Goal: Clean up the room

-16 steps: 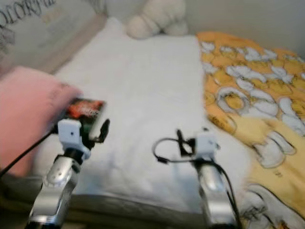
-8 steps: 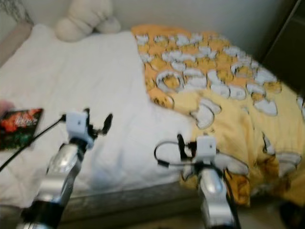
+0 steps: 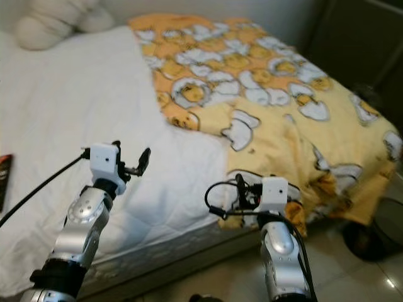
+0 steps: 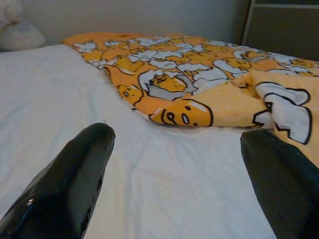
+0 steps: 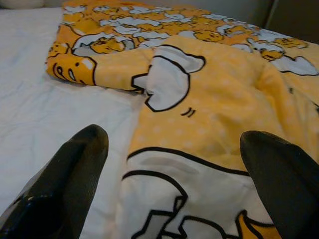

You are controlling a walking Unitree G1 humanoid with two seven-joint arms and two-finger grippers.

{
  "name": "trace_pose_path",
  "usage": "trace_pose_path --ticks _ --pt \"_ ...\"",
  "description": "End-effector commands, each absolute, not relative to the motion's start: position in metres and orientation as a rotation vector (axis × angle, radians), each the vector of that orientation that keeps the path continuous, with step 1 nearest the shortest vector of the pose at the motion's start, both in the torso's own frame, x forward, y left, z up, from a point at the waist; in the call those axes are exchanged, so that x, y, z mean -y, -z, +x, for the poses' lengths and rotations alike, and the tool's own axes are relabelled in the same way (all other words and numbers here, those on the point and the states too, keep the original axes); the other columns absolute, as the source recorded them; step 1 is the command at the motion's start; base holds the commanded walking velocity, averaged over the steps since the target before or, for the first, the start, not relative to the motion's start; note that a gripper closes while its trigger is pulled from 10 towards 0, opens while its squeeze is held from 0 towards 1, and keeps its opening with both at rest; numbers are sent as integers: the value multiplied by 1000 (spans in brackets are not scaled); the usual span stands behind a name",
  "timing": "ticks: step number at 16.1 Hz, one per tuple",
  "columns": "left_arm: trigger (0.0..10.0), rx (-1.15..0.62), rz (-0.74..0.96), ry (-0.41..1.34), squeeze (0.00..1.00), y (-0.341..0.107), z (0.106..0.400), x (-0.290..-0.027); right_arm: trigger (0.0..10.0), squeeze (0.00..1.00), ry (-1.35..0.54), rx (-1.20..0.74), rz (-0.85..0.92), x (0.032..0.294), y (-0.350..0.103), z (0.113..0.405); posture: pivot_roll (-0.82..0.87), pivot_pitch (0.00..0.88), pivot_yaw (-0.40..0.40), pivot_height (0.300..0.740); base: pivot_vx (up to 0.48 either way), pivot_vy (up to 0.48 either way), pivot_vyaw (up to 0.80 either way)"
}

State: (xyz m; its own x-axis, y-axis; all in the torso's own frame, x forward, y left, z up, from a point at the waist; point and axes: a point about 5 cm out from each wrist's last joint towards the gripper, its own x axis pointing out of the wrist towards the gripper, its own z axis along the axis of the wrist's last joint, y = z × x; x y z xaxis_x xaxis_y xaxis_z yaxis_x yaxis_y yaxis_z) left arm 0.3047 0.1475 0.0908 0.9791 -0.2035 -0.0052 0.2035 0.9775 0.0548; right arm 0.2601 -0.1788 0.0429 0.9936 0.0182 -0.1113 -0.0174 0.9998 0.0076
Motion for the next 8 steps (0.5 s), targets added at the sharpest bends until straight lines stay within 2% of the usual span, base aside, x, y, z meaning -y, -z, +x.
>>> trace_pose_path --ticks 1,8 --pt "10000 6 62 204 0 -92 305 -148 10000 0 -11 -89 13 180 -47 262 60 0 -30 740 0 0 -688" --pt "10000 6 62 204 0 -92 305 -148 10000 0 -11 -89 13 180 -47 262 60 0 -30 740 0 0 -688"
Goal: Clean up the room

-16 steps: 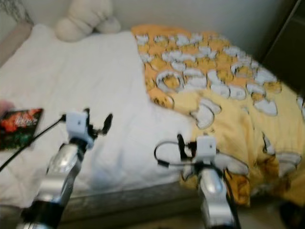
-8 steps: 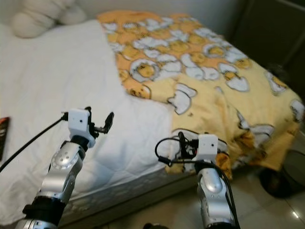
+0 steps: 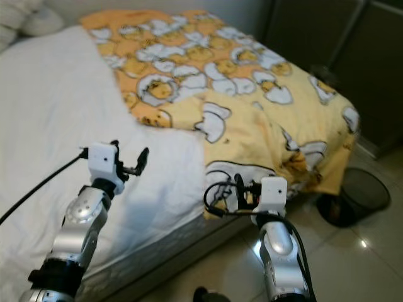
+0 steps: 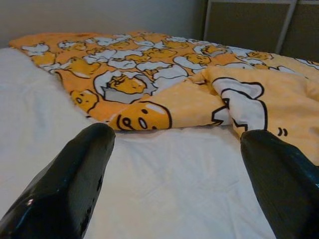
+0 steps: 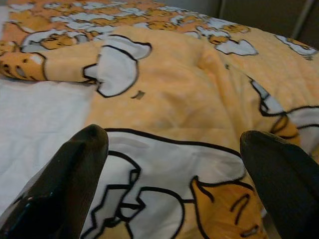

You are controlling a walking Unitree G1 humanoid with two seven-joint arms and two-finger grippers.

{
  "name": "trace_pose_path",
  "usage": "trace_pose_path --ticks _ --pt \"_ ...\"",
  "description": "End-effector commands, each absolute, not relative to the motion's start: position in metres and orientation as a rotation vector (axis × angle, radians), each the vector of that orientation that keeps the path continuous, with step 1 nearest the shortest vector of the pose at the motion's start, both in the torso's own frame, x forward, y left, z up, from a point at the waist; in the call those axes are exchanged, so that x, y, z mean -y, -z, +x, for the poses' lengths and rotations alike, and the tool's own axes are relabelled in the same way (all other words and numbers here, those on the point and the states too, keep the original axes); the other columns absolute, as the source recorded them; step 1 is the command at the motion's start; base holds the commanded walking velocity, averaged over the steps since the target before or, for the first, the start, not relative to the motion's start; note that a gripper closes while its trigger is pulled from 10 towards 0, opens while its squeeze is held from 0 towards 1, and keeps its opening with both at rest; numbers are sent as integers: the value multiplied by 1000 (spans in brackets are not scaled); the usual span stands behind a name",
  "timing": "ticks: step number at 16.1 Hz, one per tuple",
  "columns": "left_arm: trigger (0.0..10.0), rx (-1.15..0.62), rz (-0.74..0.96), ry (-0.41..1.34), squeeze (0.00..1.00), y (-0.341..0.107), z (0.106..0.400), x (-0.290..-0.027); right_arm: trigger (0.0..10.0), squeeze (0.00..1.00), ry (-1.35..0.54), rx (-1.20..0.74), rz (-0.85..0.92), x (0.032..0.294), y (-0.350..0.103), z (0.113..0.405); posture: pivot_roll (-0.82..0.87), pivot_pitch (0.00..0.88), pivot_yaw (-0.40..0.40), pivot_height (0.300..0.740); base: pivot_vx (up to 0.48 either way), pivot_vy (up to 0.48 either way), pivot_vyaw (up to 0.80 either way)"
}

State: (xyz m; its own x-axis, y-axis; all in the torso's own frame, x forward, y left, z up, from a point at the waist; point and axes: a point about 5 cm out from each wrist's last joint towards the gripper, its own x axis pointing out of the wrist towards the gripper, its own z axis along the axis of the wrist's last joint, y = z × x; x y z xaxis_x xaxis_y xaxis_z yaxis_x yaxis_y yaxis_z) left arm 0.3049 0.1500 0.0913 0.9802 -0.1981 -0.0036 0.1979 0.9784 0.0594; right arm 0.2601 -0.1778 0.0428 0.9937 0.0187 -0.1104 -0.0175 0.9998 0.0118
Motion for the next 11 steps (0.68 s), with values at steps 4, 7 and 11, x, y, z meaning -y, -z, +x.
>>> trace_pose_path --ticks 4,7,11 --pt "10000 -8 -2 189 0 -85 306 -142 10000 0 4 -61 51 182 -50 261 51 0 -32 740 0 0 -516" --pt "10000 -20 -19 175 0 -84 309 -143 10000 0 9 -59 58 183 -50 263 52 0 -32 740 0 0 0" --pt "10000 -22 2 173 0 -82 309 -143 10000 0 -2 -60 44 183 -50 263 55 0 -33 740 0 0 0"
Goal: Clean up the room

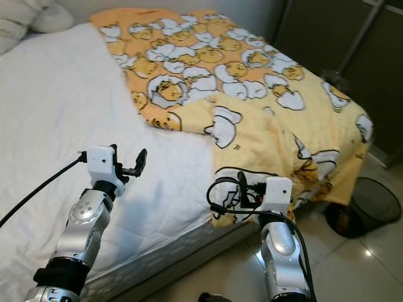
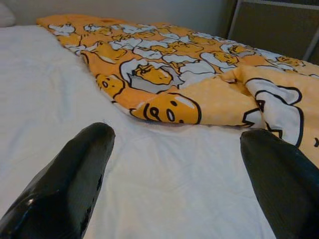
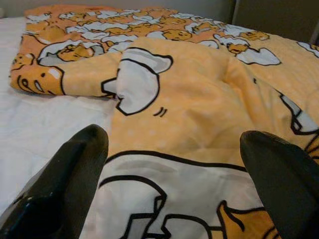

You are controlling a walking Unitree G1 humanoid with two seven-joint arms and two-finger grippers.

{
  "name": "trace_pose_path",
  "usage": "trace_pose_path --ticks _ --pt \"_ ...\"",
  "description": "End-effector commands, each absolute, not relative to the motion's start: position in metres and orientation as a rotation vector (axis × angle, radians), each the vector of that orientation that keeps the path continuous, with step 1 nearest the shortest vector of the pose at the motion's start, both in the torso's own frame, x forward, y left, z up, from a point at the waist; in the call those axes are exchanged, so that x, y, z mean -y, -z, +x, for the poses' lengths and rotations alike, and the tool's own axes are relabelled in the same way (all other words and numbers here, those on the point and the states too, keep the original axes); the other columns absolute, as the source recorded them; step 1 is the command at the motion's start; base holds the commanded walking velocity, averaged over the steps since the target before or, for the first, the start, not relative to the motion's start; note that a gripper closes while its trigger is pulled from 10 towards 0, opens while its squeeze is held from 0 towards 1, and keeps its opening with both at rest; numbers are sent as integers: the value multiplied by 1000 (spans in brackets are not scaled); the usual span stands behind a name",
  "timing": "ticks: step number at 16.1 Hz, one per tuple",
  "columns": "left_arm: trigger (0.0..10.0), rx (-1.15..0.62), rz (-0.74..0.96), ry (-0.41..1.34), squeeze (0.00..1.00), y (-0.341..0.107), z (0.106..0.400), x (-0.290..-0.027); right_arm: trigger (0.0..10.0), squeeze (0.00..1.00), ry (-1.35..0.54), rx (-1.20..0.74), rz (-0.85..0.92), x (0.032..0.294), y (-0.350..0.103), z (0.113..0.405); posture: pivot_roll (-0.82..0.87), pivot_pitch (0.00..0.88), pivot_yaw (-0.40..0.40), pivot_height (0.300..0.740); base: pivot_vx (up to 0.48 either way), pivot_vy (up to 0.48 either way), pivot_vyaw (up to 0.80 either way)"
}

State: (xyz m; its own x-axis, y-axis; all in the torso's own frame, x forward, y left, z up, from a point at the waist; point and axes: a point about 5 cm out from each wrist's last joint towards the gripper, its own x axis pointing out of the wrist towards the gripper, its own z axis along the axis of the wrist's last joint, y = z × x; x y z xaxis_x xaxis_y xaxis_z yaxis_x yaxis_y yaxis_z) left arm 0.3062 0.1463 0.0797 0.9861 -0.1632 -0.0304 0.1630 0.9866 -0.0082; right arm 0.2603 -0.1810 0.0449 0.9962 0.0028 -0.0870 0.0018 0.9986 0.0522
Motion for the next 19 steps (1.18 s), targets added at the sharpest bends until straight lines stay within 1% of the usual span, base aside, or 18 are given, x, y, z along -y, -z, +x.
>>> trace_pose_path --ticks 1,5,6,9,14,15,16,19 --pt "10000 -23 1 172 0 -81 309 -143 10000 0 -7 -61 38 182 -50 263 55 0 -33 740 0 0 0" --pt "10000 -32 40 177 0 -78 307 -140 10000 0 -7 -81 42 181 -47 263 53 0 -31 740 0 0 -775" --pt "10000 -33 72 187 0 -77 307 -138 10000 0 -6 -89 57 181 -46 263 53 0 -31 740 0 0 -775" --pt "10000 -40 65 191 0 -75 305 -133 10000 0 -9 -105 63 182 -42 259 45 0 -28 740 0 0 -779" --pt "10000 -64 25 159 0 -68 303 -131 10000 0 -23 -109 58 180 -40 254 32 0 -26 740 0 -443 -779" --pt "10000 -89 31 124 0 -64 306 -134 10000 0 -38 -114 63 178 -38 254 32 0 -27 740 277 -386 -625" --pt "10000 -115 36 88 0 -61 309 -137 10000 0 -59 -117 39 176 -39 254 32 0 -27 740 386 -281 0" --pt "10000 -127 47 39 0 -62 318 -139 10000 0 -71 -95 51 173 -45 258 25 0 -30 740 431 0 0"
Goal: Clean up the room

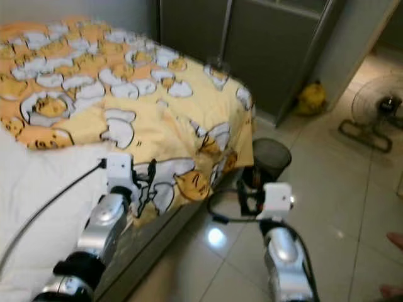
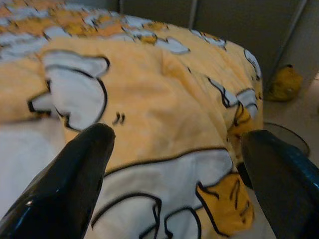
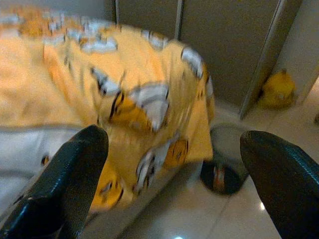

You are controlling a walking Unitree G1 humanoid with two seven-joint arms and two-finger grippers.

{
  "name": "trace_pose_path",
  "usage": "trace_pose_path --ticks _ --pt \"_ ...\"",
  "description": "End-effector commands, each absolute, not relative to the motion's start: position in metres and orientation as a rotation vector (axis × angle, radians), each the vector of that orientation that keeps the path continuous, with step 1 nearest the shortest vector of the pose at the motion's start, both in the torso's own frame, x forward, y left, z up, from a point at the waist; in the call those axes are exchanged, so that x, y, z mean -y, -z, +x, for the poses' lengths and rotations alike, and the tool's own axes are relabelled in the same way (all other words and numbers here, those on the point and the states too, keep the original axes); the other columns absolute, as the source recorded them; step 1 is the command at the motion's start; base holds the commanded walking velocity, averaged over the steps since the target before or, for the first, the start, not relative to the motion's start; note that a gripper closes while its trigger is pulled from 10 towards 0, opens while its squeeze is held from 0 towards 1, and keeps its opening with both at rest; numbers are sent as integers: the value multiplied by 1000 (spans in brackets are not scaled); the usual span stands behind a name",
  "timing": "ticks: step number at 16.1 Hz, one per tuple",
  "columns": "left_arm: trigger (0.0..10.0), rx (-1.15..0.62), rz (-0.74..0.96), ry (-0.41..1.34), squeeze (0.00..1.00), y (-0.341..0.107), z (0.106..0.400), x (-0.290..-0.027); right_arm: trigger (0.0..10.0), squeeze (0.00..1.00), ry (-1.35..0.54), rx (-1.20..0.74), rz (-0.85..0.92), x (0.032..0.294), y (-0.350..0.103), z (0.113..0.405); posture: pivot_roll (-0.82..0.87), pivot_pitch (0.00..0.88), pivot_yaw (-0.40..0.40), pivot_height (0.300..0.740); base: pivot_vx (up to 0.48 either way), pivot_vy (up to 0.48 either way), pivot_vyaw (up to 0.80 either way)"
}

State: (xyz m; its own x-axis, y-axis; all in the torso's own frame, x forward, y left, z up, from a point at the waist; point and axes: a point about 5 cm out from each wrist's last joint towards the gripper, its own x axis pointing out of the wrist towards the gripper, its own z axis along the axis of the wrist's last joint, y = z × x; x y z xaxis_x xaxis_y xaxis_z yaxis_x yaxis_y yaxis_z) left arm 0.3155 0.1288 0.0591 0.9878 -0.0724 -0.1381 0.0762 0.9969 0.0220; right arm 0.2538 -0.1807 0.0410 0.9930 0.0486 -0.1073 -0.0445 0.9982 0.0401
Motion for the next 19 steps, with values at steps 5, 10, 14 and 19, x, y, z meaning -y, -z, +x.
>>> trace_pose_path --ticks 5,10,14,19 --pt "10000 -89 26 28 0 -70 322 -144 10000 0 -75 -109 45 174 -42 254 25 0 -23 740 192 0 0" --pt "10000 -87 25 39 0 -68 319 -139 10000 0 -78 -124 45 174 -40 251 26 0 -22 740 480 0 0" --pt "10000 -130 8 7 0 -62 317 -141 10000 0 -98 -137 26 172 -39 247 17 0 -18 740 478 0 102" --pt "10000 -266 105 -3 0 -39 313 -147 10000 0 -133 -180 11 173 -33 233 -2 0 -35 740 183 0 669"
